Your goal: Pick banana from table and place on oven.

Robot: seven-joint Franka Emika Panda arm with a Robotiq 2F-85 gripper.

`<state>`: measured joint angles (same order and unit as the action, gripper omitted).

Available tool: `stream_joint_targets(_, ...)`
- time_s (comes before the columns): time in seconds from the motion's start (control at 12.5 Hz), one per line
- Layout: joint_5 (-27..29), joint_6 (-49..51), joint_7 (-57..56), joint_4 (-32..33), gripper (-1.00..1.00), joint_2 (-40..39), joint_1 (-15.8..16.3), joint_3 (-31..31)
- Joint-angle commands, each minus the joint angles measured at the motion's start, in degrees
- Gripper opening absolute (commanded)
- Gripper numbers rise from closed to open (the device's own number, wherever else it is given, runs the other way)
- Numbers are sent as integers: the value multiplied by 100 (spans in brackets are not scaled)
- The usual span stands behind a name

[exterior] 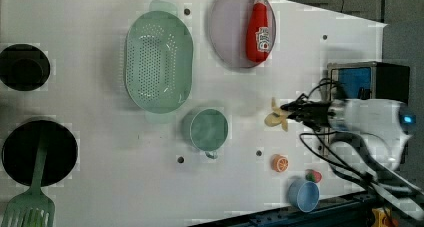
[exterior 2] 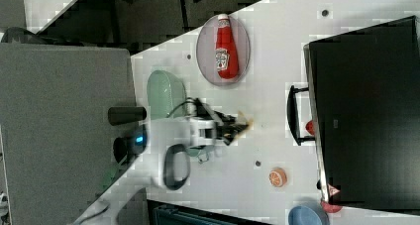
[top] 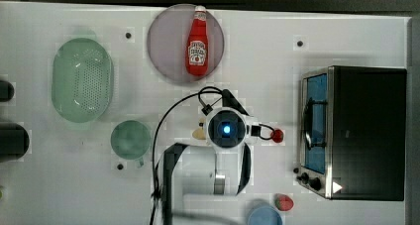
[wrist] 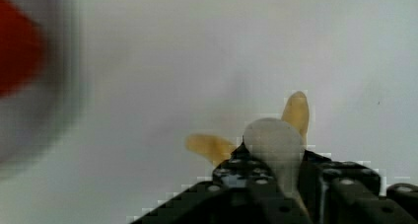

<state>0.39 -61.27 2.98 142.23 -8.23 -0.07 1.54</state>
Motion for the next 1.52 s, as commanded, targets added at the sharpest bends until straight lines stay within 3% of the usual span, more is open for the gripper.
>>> stream_joint_targets(0.08,2,1077,233,-502,-64,1265,-45,-20)
stream_joint_targets(0.4,2,3551,232,-1358,-64,2298,-53,-20)
stream_joint_targets(0.64,1,4554,177,-1926,-64,2604,-95,161)
stream_joint_targets(1.04,-69,4727,-338,-2444,-64,2590,-223,959)
stream_joint_targets(1.52,-515,4101,-2597,-2706,-64,1782,-268,2188)
